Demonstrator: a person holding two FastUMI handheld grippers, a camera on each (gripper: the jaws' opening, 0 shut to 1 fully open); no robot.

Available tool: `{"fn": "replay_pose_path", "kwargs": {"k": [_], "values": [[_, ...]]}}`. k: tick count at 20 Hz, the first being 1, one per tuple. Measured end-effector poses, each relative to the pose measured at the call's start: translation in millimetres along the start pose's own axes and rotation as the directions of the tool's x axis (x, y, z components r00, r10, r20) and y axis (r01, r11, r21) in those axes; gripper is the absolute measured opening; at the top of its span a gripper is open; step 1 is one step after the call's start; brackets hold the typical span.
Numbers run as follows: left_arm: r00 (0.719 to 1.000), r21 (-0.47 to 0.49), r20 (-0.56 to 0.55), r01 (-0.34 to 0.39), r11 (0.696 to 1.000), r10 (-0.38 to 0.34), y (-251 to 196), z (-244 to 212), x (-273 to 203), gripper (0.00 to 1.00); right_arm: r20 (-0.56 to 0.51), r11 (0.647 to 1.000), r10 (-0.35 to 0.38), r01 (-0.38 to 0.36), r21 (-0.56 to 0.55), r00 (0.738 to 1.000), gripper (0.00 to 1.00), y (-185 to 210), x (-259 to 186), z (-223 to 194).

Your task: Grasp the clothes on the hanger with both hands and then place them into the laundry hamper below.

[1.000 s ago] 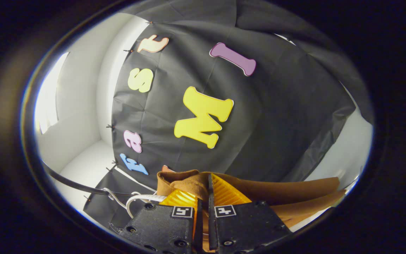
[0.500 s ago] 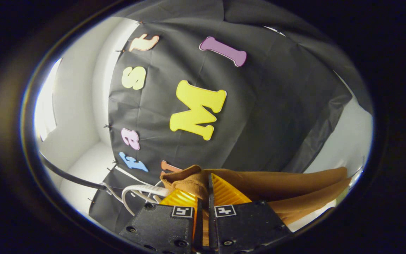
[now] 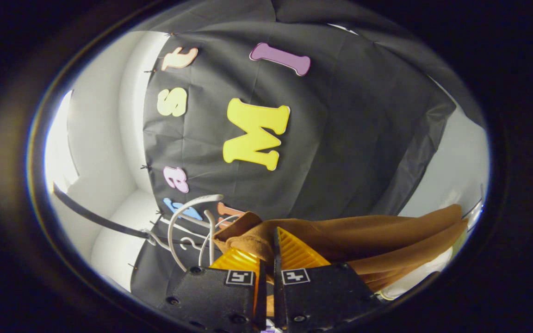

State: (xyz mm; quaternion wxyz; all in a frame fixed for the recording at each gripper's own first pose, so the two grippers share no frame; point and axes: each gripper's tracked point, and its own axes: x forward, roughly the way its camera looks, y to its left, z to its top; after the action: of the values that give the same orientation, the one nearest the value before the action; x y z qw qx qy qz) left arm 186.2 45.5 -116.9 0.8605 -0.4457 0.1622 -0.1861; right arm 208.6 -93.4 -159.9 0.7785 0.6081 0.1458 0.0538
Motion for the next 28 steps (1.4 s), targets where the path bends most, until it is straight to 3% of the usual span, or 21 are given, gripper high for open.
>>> {"fn": "replay_pose_path", "kwargs": {"k": [5,13,17,18,19,21,22,23,24,28], "values": [[0.998,-0.054,-0.005,0.068,0.996,-0.069,-25.4,-15.9,-5.9,0.0,-0.029,0.998,0.047,-0.046,0.053,0.998,0.09,14.5,-12.5,-18.4],[0.986,-0.019,-0.05,0.161,0.987,-0.162,-88.7,-45.7,-3.0,0.0,-0.119,0.997,0.076,-0.073,0.028,0.99,0.09,35.7,-20.0,-63.8],[0.976,0.019,-0.061,0.211,0.977,-0.21,-122.4,-51.7,-0.1,0.0,-0.176,0.991,0.133,-0.133,0.015,0.975,0.09,65.4,-24.8,-85.0],[0.973,0.024,-0.06,0.223,0.974,-0.222,-129.8,-51.3,-0.3,0.06,-0.186,0.99,0.139,-0.139,0.011,0.973,0.08,70.4,-25.2,-89.4],[0.969,0.031,-0.063,0.239,0.97,-0.237,-138.2,-52.0,-1.6,0.0,-0.2,0.988,0.152,-0.153,0.008,0.968,0.09,76.2,-26.3,-94.7],[0.963,0.042,-0.067,0.263,0.964,-0.26,-152.7,-52.0,-4.6,0.0,-0.22,0.985,0.169,-0.17,0.012,0.961,0.08,84.7,-30.1,-105.1],[0.961,0.048,-0.068,0.271,0.961,-0.268,-158.7,-52.2,-5.6,0.06,-0.232,0.984,0.175,-0.175,0.021,0.957,0.09,88.3,-30.1,-109.8],[0.958,0.055,-0.076,0.282,0.958,-0.277,-164.7,-53.2,-4.8,0.0,-0.24,0.982,0.187,-0.185,0.029,0.953,0.07,91.5,-30.5,-112.8],[0.957,0.067,-0.077,0.286,0.956,-0.28,-167.9,-53.5,-2.9,0.0,-0.257,0.98,0.196,-0.195,0.03,0.947,0.08,96.1,-31.9,-119.6],[0.954,0.087,-0.117,0.285,0.954,-0.275,-166.8,-71.3,-6.1,0.0,-0.287,0.986,0.162,-0.162,0.022,0.944,0.09,80.8,-34.7,-139.3]]}}
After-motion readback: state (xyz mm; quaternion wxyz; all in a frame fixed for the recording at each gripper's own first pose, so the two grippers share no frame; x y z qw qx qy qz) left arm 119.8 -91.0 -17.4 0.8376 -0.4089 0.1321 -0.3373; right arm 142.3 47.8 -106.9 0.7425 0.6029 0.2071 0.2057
